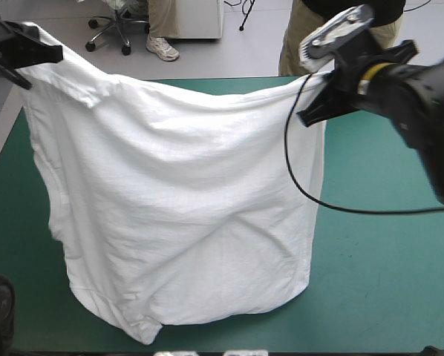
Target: Fold the cloth
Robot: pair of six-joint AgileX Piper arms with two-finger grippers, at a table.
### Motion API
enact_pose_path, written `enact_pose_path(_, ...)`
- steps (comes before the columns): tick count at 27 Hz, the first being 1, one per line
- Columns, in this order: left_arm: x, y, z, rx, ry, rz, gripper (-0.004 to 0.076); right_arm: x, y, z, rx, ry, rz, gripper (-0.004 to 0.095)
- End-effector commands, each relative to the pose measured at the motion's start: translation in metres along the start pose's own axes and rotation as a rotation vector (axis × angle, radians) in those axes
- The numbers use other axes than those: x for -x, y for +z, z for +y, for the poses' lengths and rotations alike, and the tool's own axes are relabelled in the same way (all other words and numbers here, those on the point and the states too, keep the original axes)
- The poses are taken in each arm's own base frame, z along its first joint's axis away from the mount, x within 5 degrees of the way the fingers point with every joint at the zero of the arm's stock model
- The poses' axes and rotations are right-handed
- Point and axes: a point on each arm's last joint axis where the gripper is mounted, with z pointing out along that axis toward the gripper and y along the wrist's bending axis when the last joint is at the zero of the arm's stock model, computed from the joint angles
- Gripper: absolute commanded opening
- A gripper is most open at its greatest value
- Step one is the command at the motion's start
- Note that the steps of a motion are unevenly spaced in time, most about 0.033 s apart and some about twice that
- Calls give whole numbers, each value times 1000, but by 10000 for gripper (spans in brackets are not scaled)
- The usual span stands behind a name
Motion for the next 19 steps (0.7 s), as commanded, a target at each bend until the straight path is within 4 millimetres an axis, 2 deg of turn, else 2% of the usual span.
enact_pose_path(1,-6,43,7,-3,-37,-8,-9,2,57,-10,-40,28,20,-17)
enact_pose_path(7,-49,164,20,-50,-129,95,-9,-30,180,-36,74,151,135,-17)
enact_pose_path(10,-76,214,20,-100,-203,136,-9,-48,230,-47,103,201,185,-17)
enact_pose_path(13,-103,256,13,-144,-239,168,-9,-63,272,-62,82,238,209,-17)
enact_pose_path(15,-120,278,7,-160,-245,196,-8,-68,290,-70,64,249,203,-9)
enact_pose_path(16,-127,287,4,-164,-247,210,-8,-69,298,-73,58,250,197,10)
enact_pose_path(17,-139,301,-2,-173,-250,233,17,-70,308,-80,44,255,183,88)
enact_pose_path(18,-142,305,-5,-175,-250,237,43,-71,312,-82,36,257,174,158)
enact_pose_path(19,-147,313,-9,-177,-251,238,154,-71,316,-86,22,273,150,318)
